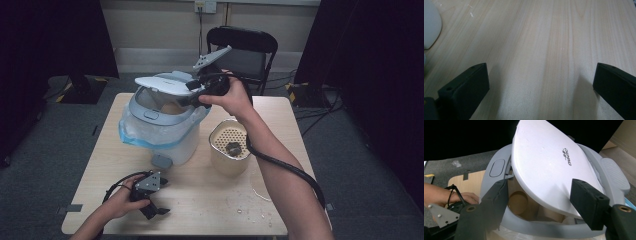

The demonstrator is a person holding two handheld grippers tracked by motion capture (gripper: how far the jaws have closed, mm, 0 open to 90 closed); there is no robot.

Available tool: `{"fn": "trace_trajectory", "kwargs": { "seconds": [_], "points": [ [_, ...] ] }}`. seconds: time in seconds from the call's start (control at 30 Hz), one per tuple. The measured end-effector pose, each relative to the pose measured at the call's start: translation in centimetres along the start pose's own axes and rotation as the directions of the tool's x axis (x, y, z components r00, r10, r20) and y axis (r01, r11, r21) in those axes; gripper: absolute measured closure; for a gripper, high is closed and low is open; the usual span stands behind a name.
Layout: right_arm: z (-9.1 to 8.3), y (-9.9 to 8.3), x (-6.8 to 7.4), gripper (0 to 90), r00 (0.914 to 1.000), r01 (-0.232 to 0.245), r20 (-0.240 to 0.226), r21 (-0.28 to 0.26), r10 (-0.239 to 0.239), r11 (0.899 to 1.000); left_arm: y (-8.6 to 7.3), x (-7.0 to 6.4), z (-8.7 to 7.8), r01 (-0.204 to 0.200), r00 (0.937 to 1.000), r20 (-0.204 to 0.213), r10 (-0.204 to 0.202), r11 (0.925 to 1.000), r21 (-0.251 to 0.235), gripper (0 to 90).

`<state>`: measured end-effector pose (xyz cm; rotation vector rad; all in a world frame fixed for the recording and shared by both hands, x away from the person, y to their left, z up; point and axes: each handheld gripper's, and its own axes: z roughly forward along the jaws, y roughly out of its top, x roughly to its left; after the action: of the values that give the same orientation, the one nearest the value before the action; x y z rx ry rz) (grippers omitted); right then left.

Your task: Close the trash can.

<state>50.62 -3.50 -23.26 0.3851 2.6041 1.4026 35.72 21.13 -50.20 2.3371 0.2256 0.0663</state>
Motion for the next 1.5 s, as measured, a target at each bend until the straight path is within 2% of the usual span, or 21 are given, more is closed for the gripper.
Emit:
{"fn": "trace_trajectory", "kwargs": {
  "seconds": [0.43,0.6,0.9,0.97,1.1,1.13,1.43,1.5],
  "points": [
    [-0.11,-0.25,0.21,32.0,0.9995,0.006,-0.030,-0.008,-0.006,1.000,0.01,0.00,-0.01,0.000,1.0000,0.000,0.000,1.0000,0.002,0.0],
    [-0.03,-0.33,0.35,33.3,0.9994,0.006,-0.034,0.007,-0.005,1.000,0.00,0.00,0.00,-0.001,1.0000,0.000,0.001,1.0000,0.000,0.0],
    [-0.34,-0.15,0.20,49.0,0.9991,-0.009,-0.040,0.003,0.009,1.000,0.00,0.00,0.00,0.000,1.0000,0.000,0.000,1.0000,0.000,0.0],
    [-0.29,-0.09,0.20,55.5,0.9986,-0.011,-0.051,0.007,0.011,1.000,0.00,0.00,-0.01,-0.001,1.0000,-0.001,0.001,1.0000,0.001,0.0],
    [-0.14,-0.08,0.21,60.3,0.9974,-0.016,-0.069,0.016,0.017,1.000,0.00,-0.01,-0.01,0.001,1.0000,-0.003,-0.001,1.0000,0.000,0.0],
    [-0.02,-0.09,0.17,62.9,0.9959,-0.037,-0.082,0.018,0.038,0.999,0.00,-0.01,0.00,0.001,1.0000,-0.003,-0.001,1.0000,-0.001,0.0],
    [0.16,0.33,0.21,74.7,0.9886,-0.090,-0.118,0.028,0.093,0.996,0.00,-0.01,-0.01,0.001,1.0000,-0.003,-0.001,1.0000,0.000,0.0],
    [0.20,0.36,0.25,75.1,0.9882,-0.091,-0.121,0.033,0.094,0.995,0.00,-0.01,-0.01,0.001,1.0000,-0.003,-0.001,1.0000,-0.001,0.0]
  ]
}}
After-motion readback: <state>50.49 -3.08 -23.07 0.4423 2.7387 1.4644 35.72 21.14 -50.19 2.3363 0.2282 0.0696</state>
